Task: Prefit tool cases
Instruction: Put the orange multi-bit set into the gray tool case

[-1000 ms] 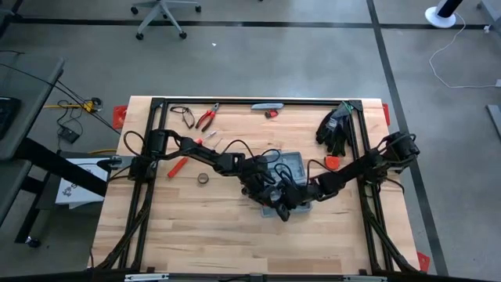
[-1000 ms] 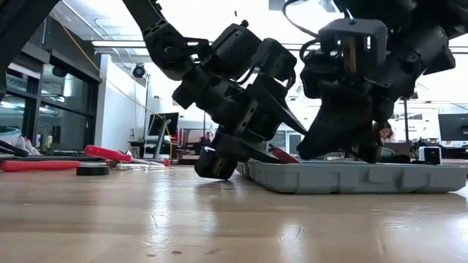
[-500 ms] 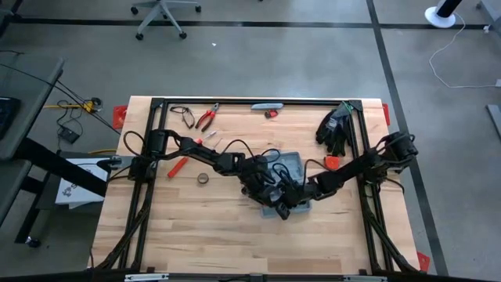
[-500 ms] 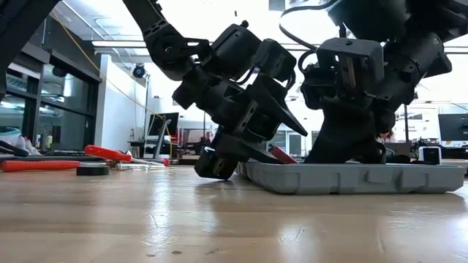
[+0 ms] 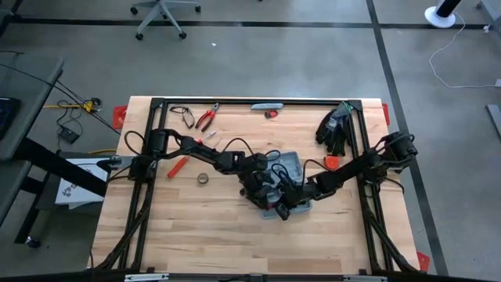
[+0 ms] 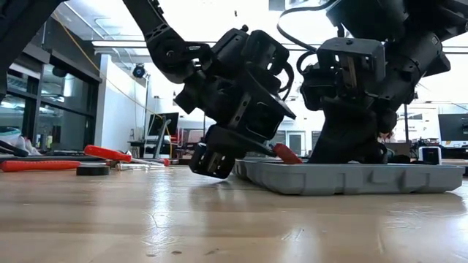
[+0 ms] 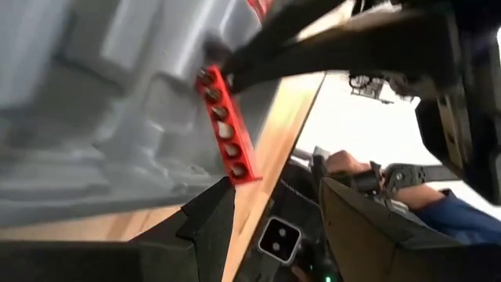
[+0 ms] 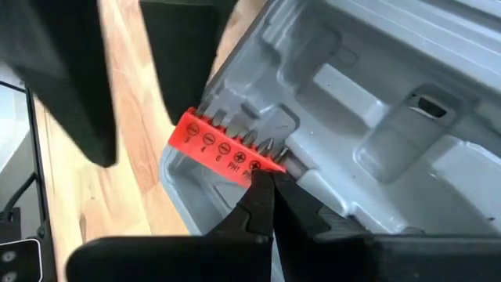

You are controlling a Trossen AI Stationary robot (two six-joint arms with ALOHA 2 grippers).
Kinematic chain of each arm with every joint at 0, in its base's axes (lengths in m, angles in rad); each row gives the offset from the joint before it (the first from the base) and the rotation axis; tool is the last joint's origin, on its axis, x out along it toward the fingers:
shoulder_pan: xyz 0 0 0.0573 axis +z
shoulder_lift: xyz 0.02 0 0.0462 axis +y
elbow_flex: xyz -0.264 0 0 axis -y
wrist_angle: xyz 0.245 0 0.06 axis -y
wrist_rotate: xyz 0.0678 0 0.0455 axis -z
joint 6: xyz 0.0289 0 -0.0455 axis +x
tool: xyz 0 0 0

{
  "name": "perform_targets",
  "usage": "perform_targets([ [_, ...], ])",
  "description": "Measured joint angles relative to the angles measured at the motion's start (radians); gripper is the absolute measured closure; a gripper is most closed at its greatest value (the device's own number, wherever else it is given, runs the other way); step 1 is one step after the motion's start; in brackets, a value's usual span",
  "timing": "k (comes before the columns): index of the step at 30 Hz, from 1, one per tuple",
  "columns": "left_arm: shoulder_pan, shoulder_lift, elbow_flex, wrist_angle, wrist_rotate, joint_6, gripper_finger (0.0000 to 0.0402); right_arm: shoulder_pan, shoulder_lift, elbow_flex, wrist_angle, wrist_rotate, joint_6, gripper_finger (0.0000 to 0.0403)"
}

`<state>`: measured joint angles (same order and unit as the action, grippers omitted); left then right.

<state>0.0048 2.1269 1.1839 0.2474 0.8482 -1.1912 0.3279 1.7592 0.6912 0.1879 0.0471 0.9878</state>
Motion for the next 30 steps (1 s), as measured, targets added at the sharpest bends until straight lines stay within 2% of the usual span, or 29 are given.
perform_targets([
  [9, 0.010, -0.009, 0.000, -0.033, 0.070, 0.036, 0.0222, 0.000, 0.001, -0.002, 0.000, -0.002, -0.001, 0.0403],
  [18, -0.002, -0.084, 0.001, -0.214, -0.038, 0.176, 0.0242, 0.000, 0.001, -0.003, 0.001, -0.003, -0.005, 0.0403],
  [24, -0.061, -0.076, 0.002, -0.233, -0.111, 0.227, 0.0287, 0.000, 0.001, -0.003, 0.005, -0.002, -0.003, 0.0403],
  [30, -0.089, -0.098, 0.002, -0.249, -0.346, 0.408, 0.0384, 0.000, 0.001, -0.004, 0.009, -0.002, 0.000, 0.0403],
])
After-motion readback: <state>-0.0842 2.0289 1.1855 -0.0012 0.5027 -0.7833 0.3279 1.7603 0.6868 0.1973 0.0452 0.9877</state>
